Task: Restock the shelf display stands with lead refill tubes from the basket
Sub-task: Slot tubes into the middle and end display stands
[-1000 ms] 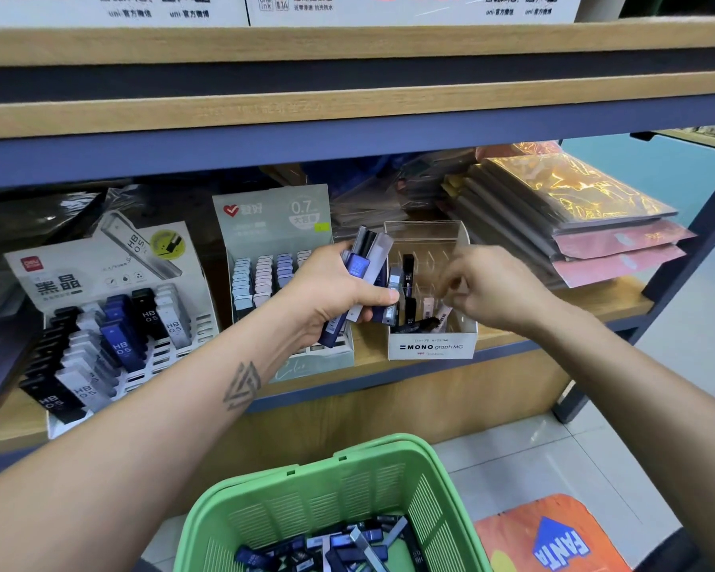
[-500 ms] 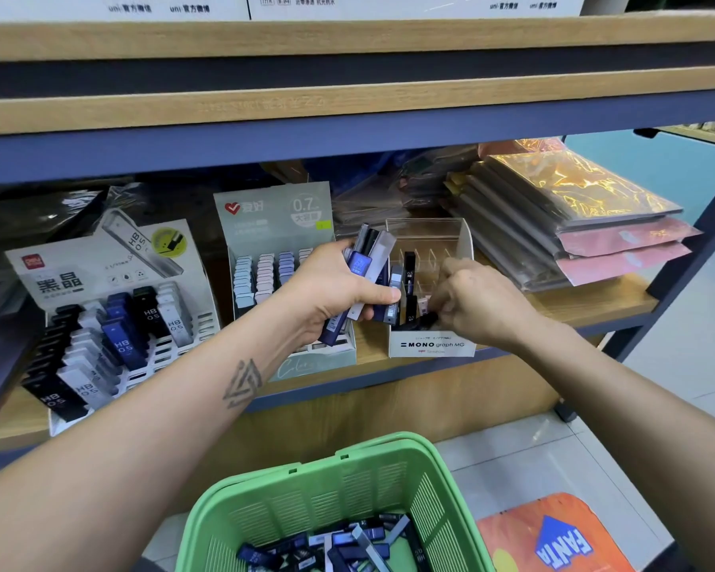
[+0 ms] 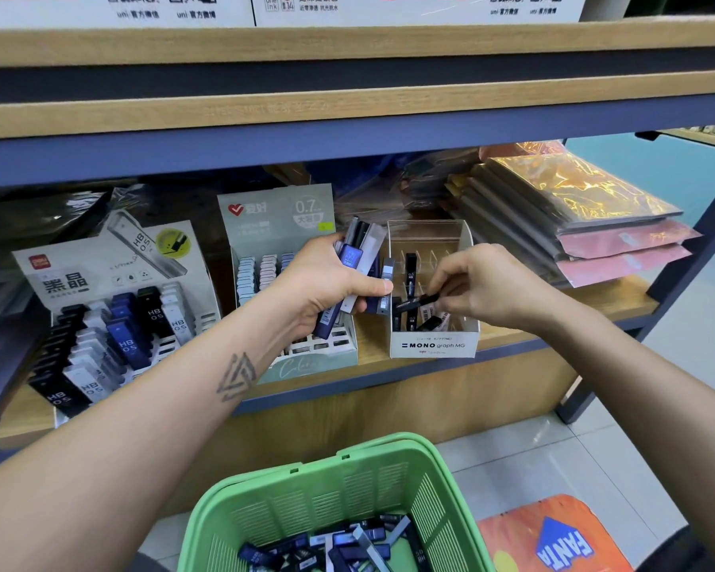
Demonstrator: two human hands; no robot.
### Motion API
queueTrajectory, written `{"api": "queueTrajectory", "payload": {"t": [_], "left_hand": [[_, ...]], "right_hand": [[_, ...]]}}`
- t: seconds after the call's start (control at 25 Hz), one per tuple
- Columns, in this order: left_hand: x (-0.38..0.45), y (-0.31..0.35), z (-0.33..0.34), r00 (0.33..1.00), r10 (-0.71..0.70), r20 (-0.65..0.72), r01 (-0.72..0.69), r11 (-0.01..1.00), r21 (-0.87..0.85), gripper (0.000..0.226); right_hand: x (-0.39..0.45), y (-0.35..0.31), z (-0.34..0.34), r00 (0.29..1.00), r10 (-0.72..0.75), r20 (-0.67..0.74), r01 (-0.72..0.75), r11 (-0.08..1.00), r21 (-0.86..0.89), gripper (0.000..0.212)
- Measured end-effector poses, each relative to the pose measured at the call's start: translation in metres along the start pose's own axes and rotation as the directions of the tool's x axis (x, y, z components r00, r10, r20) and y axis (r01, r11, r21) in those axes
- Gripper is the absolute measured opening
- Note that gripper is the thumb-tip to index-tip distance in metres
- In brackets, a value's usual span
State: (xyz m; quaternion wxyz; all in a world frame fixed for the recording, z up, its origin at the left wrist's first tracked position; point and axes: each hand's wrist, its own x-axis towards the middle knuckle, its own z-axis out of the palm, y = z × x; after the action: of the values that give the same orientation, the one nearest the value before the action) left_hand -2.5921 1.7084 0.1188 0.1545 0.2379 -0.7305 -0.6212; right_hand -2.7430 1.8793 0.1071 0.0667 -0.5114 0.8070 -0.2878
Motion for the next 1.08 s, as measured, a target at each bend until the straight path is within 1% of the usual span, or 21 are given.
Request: {"api": "queueTrajectory", "payload": {"t": [0.08, 0.16, 0.28, 0.44, 0.52, 0.68, 0.76, 0.84, 0.92, 1.08], "left_hand": [[-0.001, 0.001, -0.001, 1.000, -0.003, -0.007, 0.003, 1.000, -0.007, 0.041], [-0.001, 0.001, -0.001, 1.000, -0.006, -0.009, 0.006, 1.000, -0.003, 0.040], [-0.001, 0.001, 0.000, 1.000, 0.000, -0.008, 0.000, 1.000, 0.009, 0.040], [0.000, 0.000, -0.004, 1.000, 0.009, -0.007, -0.008, 1.000, 0.014, 0.038], [0.001, -0.001, -0.007, 1.000, 0.007, -0.005, -0.007, 1.000, 0.016, 0.038], [0.001, -0.001, -0.010, 1.000, 0.007, -0.003, -0.007, 1.000, 0.018, 0.036], [0.000, -0.001, -0.008, 1.000, 0.010, -0.003, -0.010, 1.000, 0.024, 0.036], [0.000, -0.001, -0.006, 1.000, 0.008, -0.003, -0.007, 1.000, 0.024, 0.037], [0.000, -0.001, -0.005, 1.000, 0.001, -0.005, -0.001, 1.000, 0.026, 0.038], [0.000, -0.001, -0.003, 1.000, -0.007, 0.003, 0.007, 1.000, 0.028, 0.038]], "right_hand": [[0.000, -0.001, 0.001, 0.999, -0.011, 0.033, 0.013, 0.999, -0.049, 0.026], [0.002, -0.002, 0.004, 0.998, -0.028, 0.051, 0.034, 0.993, -0.114, 0.021], [0.008, -0.005, 0.011, 0.998, -0.050, 0.046, 0.058, 0.978, -0.202, 0.017], [0.017, -0.009, 0.020, 0.996, -0.050, 0.070, 0.065, 0.970, -0.233, 0.015], [0.018, -0.011, 0.016, 0.998, -0.025, 0.052, 0.035, 0.980, -0.195, 0.013], [0.016, -0.012, 0.002, 0.994, 0.080, -0.076, -0.081, 0.997, -0.017, 0.012], [0.014, -0.010, -0.004, 0.989, 0.124, -0.080, -0.114, 0.987, 0.111, 0.013], [0.012, -0.008, -0.008, 0.987, 0.144, -0.073, -0.128, 0.974, 0.188, 0.014], [0.010, -0.006, -0.009, 0.987, 0.148, -0.063, -0.134, 0.973, 0.190, 0.015], [0.010, -0.002, -0.012, 0.986, 0.155, -0.068, -0.146, 0.981, 0.126, 0.010]]}}
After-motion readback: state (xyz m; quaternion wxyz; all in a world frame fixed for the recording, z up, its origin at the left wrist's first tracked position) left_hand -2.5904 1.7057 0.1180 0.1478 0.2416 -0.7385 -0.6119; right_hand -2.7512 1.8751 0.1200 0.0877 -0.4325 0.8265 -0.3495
